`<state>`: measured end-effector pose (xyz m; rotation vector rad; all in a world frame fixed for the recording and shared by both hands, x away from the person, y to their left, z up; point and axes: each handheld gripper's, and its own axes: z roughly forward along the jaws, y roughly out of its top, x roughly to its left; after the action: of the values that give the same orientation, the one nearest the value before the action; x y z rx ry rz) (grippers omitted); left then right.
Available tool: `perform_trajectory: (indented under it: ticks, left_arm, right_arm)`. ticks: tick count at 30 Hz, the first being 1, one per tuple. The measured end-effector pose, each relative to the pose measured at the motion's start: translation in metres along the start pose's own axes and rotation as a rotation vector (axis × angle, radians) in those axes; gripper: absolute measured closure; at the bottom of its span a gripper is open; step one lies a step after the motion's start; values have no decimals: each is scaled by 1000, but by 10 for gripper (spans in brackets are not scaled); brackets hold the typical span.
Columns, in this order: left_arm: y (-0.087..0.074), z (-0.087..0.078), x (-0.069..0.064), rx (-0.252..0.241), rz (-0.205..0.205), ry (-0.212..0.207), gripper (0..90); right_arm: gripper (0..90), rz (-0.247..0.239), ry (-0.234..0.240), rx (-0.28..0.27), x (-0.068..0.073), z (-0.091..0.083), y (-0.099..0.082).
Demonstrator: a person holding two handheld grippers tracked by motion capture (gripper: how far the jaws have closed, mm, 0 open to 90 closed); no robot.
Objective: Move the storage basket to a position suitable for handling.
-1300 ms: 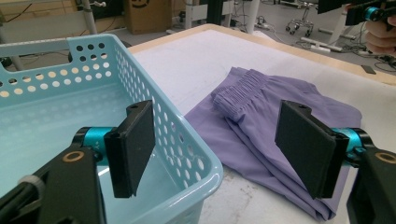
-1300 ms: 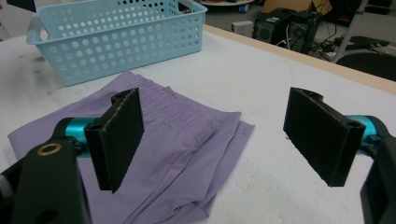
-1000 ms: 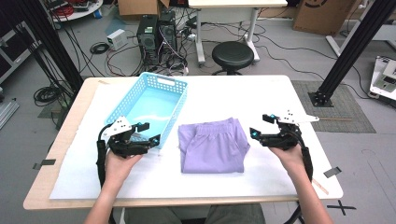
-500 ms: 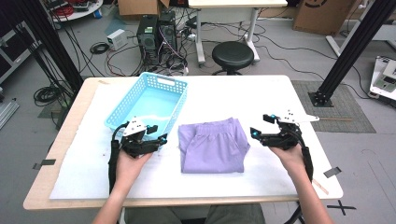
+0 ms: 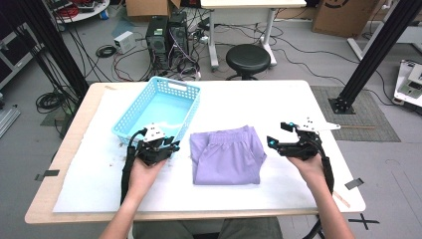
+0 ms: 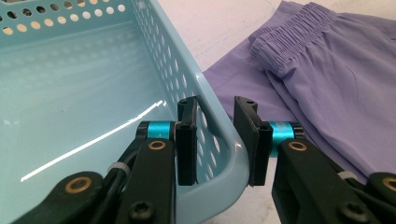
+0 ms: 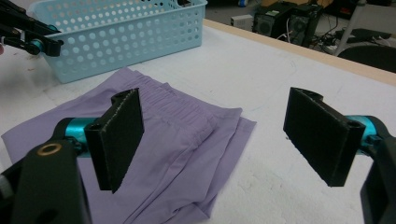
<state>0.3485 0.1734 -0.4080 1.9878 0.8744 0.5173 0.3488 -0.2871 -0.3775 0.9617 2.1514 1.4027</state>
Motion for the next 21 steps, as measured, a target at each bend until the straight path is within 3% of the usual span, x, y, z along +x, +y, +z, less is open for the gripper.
perform_trajectory:
  ticks: [3, 6, 11, 18, 21]
  left_arm:
    - [2, 2, 7, -3, 48, -28, 722]
    - [2, 5, 13, -12, 62, -49, 725]
    - [7, 12, 32, -16, 96, -135, 725]
    - [11, 20, 42, -25, 157, -228, 724]
    - [10, 25, 44, -66, 172, -257, 724]
  right_arm:
    - [206, -3, 1, -1, 0, 0, 0]
    - [206, 1, 3, 0, 0, 0, 0]
    - [206, 3, 5, 1, -1, 1, 0]
    - [206, 6, 8, 2, -1, 1, 0]
    - [206, 7, 11, 4, -1, 1, -1]
